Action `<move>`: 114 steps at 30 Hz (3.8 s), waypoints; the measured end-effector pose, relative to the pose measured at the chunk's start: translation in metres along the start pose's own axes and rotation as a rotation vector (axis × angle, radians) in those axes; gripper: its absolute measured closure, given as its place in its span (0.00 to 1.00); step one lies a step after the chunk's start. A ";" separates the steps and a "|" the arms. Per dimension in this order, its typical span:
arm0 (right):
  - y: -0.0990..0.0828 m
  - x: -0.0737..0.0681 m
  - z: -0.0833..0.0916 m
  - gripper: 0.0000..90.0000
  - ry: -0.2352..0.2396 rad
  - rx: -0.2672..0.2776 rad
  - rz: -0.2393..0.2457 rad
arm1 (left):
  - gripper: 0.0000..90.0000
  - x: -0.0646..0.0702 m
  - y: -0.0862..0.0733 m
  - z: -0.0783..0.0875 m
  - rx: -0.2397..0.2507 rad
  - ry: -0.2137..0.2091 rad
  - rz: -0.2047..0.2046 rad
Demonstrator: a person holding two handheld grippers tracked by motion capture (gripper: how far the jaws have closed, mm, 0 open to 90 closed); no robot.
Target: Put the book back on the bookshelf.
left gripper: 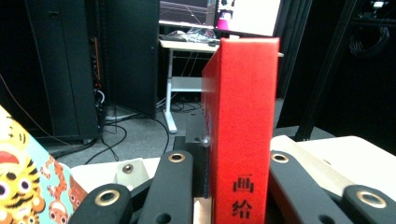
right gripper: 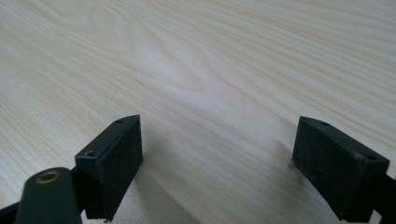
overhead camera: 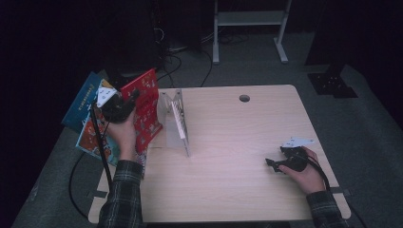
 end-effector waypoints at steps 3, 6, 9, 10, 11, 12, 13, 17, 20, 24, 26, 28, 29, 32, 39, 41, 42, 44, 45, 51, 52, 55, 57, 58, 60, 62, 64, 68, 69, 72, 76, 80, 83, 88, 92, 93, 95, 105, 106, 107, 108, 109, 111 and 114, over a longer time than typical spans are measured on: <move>0.000 0.000 0.000 0.17 0.000 0.000 0.000 | 0.88 -0.003 0.000 0.004 -0.015 0.009 0.009; 0.000 0.000 0.000 0.17 0.000 0.000 -0.001 | 0.88 -0.005 -0.001 0.008 -0.036 0.011 0.015; 0.000 0.000 0.000 0.17 0.000 0.000 0.000 | 0.87 -0.006 -0.001 0.013 -0.056 0.019 0.021; 0.000 0.000 0.000 0.17 0.000 0.000 0.000 | 0.87 -0.006 -0.001 0.015 -0.059 0.023 0.023; 0.000 0.000 0.000 0.17 0.000 0.000 0.000 | 0.87 -0.006 -0.002 0.017 -0.063 0.024 0.022; 0.000 0.000 0.000 0.17 0.000 0.000 0.000 | 0.87 -0.006 -0.002 0.019 -0.066 0.024 0.021; 0.000 0.000 0.000 0.17 -0.001 -0.001 0.000 | 0.87 -0.005 -0.002 0.020 -0.065 0.024 0.027; 0.000 0.000 0.000 0.17 -0.003 0.000 -0.001 | 0.86 -0.003 -0.003 0.023 -0.076 0.024 0.024; 0.000 0.000 0.000 0.17 -0.004 0.000 -0.002 | 0.85 -0.003 -0.004 0.023 -0.083 0.023 0.023; 0.000 0.000 0.000 0.16 -0.004 -0.001 -0.002 | 0.83 -0.003 -0.003 0.024 -0.084 0.022 0.028; 0.000 0.000 0.000 0.16 -0.004 -0.001 -0.002 | 0.79 -0.004 -0.002 0.024 -0.089 0.026 0.034; 0.000 0.000 0.000 0.17 -0.004 0.000 -0.002 | 0.77 -0.005 -0.002 0.024 -0.098 0.030 0.046; 0.000 0.000 0.000 0.17 -0.004 0.000 -0.002 | 0.76 -0.005 -0.002 0.025 -0.100 0.030 0.048; 0.000 0.000 0.000 0.17 -0.004 -0.001 -0.002 | 0.72 -0.005 -0.002 0.025 -0.110 0.040 0.047; 0.000 0.000 0.000 0.17 -0.004 -0.001 -0.002 | 0.62 -0.008 0.000 0.026 -0.150 0.050 0.056; 0.000 0.000 0.000 0.16 -0.004 0.000 -0.002 | 0.59 -0.008 0.002 0.027 -0.148 0.051 0.051; 0.000 0.000 0.000 0.17 -0.004 0.000 -0.002 | 0.58 -0.008 0.005 0.027 -0.144 0.054 0.049; 0.000 0.000 0.000 0.17 -0.004 0.000 -0.002 | 0.57 -0.008 0.008 0.028 -0.153 0.053 0.044; 0.000 0.000 0.000 0.17 -0.004 0.000 -0.002 | 0.57 -0.009 0.011 0.029 -0.157 0.052 0.046; 0.000 0.000 0.000 0.16 -0.004 0.000 -0.002 | 0.55 -0.009 0.021 0.033 -0.145 0.048 0.032; 0.000 0.000 0.000 0.17 -0.004 -0.001 -0.002 | 0.55 -0.009 0.023 0.033 -0.148 0.047 0.027; 0.000 0.000 0.000 0.16 -0.004 0.000 -0.002 | 0.55 -0.009 0.028 0.034 -0.143 0.048 0.015; 0.000 0.000 0.000 0.17 -0.004 0.000 -0.002 | 0.55 -0.009 0.030 0.036 -0.138 0.048 0.015; 0.000 0.000 0.000 0.17 -0.004 0.000 -0.002 | 0.55 -0.008 0.031 0.037 -0.134 0.048 0.015; 0.000 0.000 0.000 0.16 -0.004 0.000 -0.002 | 0.55 -0.007 0.033 0.039 -0.133 0.044 0.009; 0.000 0.000 0.000 0.16 -0.004 0.000 -0.002 | 0.55 -0.005 0.034 0.040 -0.137 0.038 0.003; 0.000 0.000 0.000 0.16 -0.004 0.000 -0.002 | 0.55 -0.002 0.036 0.041 -0.136 0.027 0.002; 0.000 0.000 0.000 0.16 -0.004 0.000 -0.002 | 0.55 0.003 0.037 0.045 -0.138 0.011 -0.005; 0.000 0.000 0.000 0.17 -0.004 0.000 -0.002 | 0.55 0.004 0.037 0.045 -0.138 0.006 -0.007; 0.000 0.000 0.000 0.16 -0.004 0.000 -0.002 | 0.55 0.009 0.035 0.048 -0.151 -0.011 -0.009; 0.000 0.000 0.000 0.17 -0.004 0.000 -0.003 | 0.54 0.016 0.030 0.052 -0.168 -0.026 -0.021; -0.001 0.000 0.001 0.16 -0.003 0.001 -0.001 | 0.54 0.023 0.023 0.057 -0.175 -0.049 -0.014; -0.001 -0.001 0.002 0.16 -0.003 0.001 0.000 | 0.54 0.028 0.017 0.061 -0.188 -0.062 -0.016; -0.001 -0.001 0.002 0.16 -0.002 0.002 0.000 | 0.51 0.035 0.007 0.065 -0.207 -0.083 -0.012; -0.001 -0.001 0.002 0.16 -0.003 0.002 -0.001 | 0.48 0.044 -0.003 0.068 -0.224 -0.103 -0.019; -0.001 -0.001 0.002 0.16 -0.003 0.002 -0.001 | 0.46 0.046 -0.006 0.069 -0.231 -0.108 -0.022; -0.001 -0.001 0.002 0.16 -0.003 0.001 -0.001 | 0.43 0.050 -0.012 0.069 -0.243 -0.113 -0.031; -0.001 -0.001 0.002 0.16 -0.003 0.001 0.000 | 0.33 0.068 -0.031 0.078 -0.283 -0.150 -0.043; -0.001 -0.001 0.002 0.16 -0.003 0.001 0.000 | 0.32 0.070 -0.033 0.079 -0.286 -0.154 -0.048; -0.001 -0.001 0.002 0.16 -0.003 0.001 0.000 | 0.32 0.072 -0.035 0.081 -0.290 -0.159 -0.050; -0.001 -0.001 0.002 0.16 -0.003 0.001 0.000 | 0.31 0.073 -0.036 0.082 -0.292 -0.164 -0.049; -0.001 -0.001 0.002 0.16 -0.003 0.001 0.001 | 0.31 0.075 -0.038 0.084 -0.294 -0.166 -0.049; -0.002 -0.001 0.002 0.16 -0.004 0.001 0.001 | 0.29 0.078 -0.041 0.086 -0.295 -0.178 -0.050; -0.002 -0.001 0.002 0.16 -0.004 0.002 0.000 | 0.27 0.083 -0.044 0.090 -0.302 -0.190 -0.057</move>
Point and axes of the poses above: each handheld gripper's, and its own axes: z roughly backward along the jaws, y roughly out of its top, x roughly to its right, the point moved 7 cm from there along -z, roughly forward along the jaws, and after that the axes turned 9 degrees about x, right-handed, at the moved point
